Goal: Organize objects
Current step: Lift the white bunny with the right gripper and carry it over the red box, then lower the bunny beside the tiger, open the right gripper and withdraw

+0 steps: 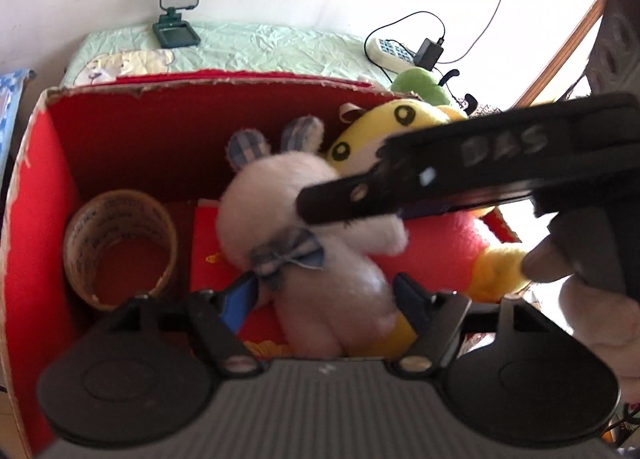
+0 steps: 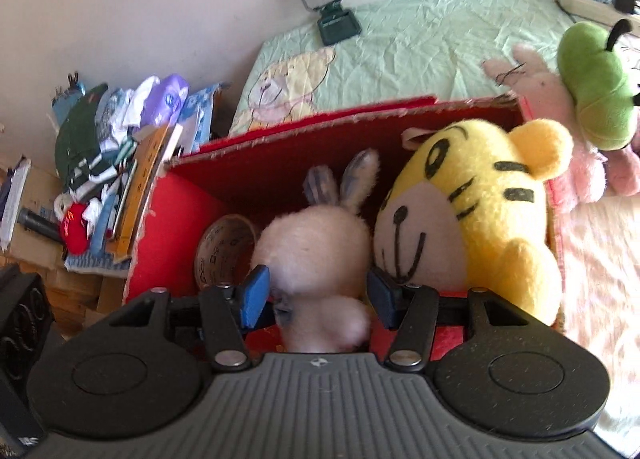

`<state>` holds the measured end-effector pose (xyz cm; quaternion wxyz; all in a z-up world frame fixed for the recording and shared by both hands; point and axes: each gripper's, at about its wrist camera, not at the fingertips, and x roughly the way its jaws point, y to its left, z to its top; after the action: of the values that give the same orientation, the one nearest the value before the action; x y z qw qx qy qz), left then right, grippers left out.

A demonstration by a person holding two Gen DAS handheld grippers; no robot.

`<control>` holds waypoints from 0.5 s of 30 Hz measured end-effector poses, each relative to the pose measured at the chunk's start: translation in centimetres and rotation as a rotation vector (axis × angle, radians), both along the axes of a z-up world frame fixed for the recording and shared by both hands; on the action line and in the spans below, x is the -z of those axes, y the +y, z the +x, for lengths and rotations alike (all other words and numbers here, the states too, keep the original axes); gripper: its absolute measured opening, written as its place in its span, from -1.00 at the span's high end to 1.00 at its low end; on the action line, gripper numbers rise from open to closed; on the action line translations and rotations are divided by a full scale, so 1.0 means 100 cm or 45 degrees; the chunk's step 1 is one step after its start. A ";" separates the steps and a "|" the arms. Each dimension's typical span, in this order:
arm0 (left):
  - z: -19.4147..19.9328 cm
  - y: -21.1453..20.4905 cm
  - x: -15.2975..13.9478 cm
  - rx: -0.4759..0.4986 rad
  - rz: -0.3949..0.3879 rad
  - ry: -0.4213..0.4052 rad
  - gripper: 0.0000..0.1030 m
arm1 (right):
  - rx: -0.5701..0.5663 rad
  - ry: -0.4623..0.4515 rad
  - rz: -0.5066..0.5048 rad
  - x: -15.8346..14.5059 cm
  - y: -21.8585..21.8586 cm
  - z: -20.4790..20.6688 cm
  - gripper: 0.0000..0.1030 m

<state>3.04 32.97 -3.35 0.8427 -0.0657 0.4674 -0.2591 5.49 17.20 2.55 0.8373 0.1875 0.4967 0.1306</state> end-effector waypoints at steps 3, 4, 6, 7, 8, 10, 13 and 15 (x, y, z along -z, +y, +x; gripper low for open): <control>0.004 -0.004 0.002 0.006 -0.001 0.019 -0.48 | 0.043 -0.043 0.086 -0.004 -0.009 -0.004 -0.09; 0.005 -0.005 0.003 0.011 -0.004 0.020 -0.48 | 0.045 -0.059 0.104 -0.004 -0.009 -0.004 -0.05; 0.005 -0.008 0.002 0.023 0.001 0.011 -0.48 | 0.031 -0.089 0.126 -0.005 -0.008 -0.004 0.09; 0.005 -0.009 0.002 0.029 0.007 0.005 -0.48 | 0.016 -0.099 0.128 -0.004 -0.006 -0.004 0.21; 0.005 -0.010 0.003 0.033 0.016 -0.001 -0.48 | 0.001 -0.096 0.121 -0.003 -0.004 -0.002 0.27; 0.004 -0.011 0.002 0.035 0.029 -0.003 -0.48 | 0.005 -0.069 0.101 0.004 -0.001 0.001 0.34; 0.002 -0.010 0.000 0.027 0.032 -0.014 -0.48 | 0.029 -0.057 0.046 0.008 0.000 0.003 0.53; 0.000 -0.008 -0.004 0.016 0.027 -0.029 -0.48 | 0.042 -0.049 0.054 0.007 -0.002 0.003 0.56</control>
<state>3.02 32.14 -2.92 0.8469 -0.0509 0.4610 -0.2601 5.77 17.01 1.81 0.8447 0.2108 0.4744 0.1308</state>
